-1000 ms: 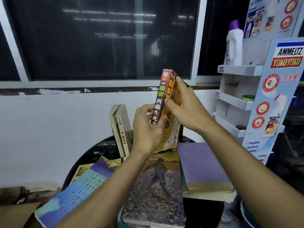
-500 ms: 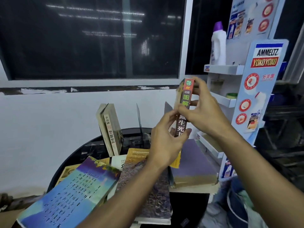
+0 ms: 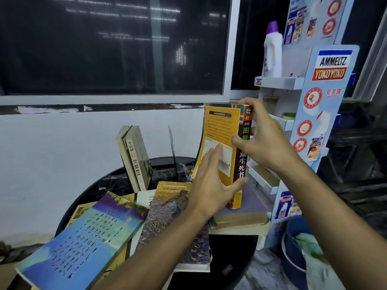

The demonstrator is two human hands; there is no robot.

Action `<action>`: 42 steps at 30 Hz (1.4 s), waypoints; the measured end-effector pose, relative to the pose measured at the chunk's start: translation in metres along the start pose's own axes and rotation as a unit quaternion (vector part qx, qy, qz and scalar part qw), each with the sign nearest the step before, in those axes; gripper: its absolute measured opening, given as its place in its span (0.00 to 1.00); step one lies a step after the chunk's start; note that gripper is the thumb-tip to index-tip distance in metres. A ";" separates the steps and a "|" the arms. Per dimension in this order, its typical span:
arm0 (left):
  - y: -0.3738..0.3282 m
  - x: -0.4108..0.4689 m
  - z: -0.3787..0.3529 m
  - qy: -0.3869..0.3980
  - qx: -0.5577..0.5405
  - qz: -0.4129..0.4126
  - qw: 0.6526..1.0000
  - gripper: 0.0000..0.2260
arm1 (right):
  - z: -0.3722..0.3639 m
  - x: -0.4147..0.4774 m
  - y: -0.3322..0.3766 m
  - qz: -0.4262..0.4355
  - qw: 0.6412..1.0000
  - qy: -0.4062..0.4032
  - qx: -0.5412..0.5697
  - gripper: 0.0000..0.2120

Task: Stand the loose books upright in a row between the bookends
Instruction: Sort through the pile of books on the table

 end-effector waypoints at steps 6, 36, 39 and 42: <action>0.002 -0.003 -0.007 0.000 -0.006 0.009 1.000 0.46 | -0.001 -0.005 -0.001 0.004 0.999 -0.035 -0.004 0.29; 0.171 0.122 0.085 0.044 0.146 0.114 0.982 0.34 | -0.181 0.103 -0.029 0.009 0.994 -0.109 -0.006 0.32; 0.181 0.121 0.082 0.054 0.125 0.102 0.986 0.35 | -0.192 0.103 -0.036 0.002 0.996 -0.092 -0.019 0.29; 0.186 0.120 0.081 0.062 0.119 0.100 0.986 0.35 | -0.200 0.100 -0.039 0.008 0.996 -0.086 -0.020 0.28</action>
Point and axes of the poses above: each hand's wrist, its own x-axis towards the middle knuckle, its own z-axis out of the back of the hand, y = z × x, the point moved 1 cm from there along x, towards the middle knuckle, and after that the axes turned 4 degrees about -z, right-handed, at the moved point
